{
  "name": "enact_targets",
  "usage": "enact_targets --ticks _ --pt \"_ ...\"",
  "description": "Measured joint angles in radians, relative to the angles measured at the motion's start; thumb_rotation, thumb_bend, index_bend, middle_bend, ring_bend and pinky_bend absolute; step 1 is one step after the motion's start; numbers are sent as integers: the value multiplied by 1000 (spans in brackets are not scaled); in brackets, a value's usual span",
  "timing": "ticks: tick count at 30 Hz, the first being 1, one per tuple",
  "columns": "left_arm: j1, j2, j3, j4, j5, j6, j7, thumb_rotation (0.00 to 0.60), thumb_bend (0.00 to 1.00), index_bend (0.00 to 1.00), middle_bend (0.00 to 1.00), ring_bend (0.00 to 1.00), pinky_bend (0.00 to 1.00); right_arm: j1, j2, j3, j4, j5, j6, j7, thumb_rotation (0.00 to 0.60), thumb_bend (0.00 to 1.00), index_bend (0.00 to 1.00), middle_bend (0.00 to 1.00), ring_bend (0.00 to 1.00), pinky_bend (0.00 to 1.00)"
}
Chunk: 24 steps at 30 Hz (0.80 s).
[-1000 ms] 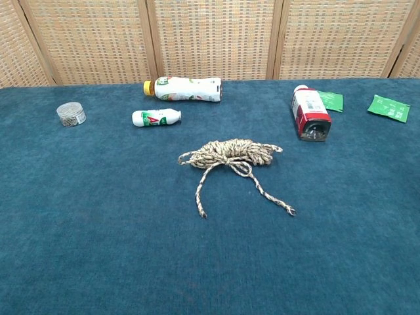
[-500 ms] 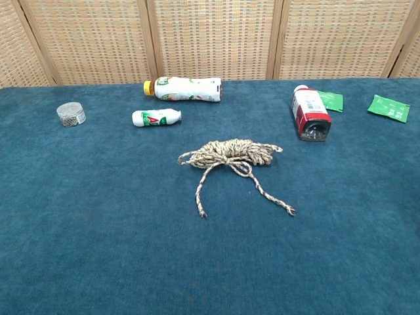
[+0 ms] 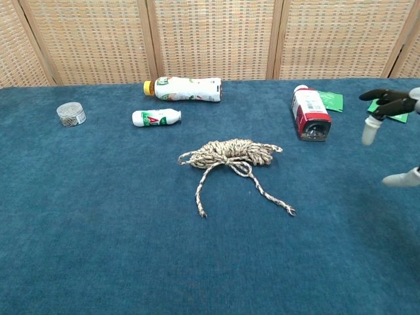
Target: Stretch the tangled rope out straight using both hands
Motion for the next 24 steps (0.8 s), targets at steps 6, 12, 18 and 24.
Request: enact_targets --ticks 6,12,18,24 --pt "-11 -3 -6 -1 -20 -19 11 600 0 0 0 0 0 63 -91 14 43 87 -32 -129 600 167 445 0 0 0" --pt "-24 -7 -15 -7 -48 -40 28 600 0 0 0 0 0 144 -192 18 87 191 -61 -249 600 166 466 0 0 0" --pt "-28 -15 -15 -12 -54 -45 53 600 0 0 0 0 0 195 -255 16 112 257 -77 -302 600 167 474 0 0 0" --pt "-32 -19 -14 -13 -61 -52 63 600 0 0 0 0 0 233 -322 19 138 320 -60 -348 600 180 474 0 0 0"
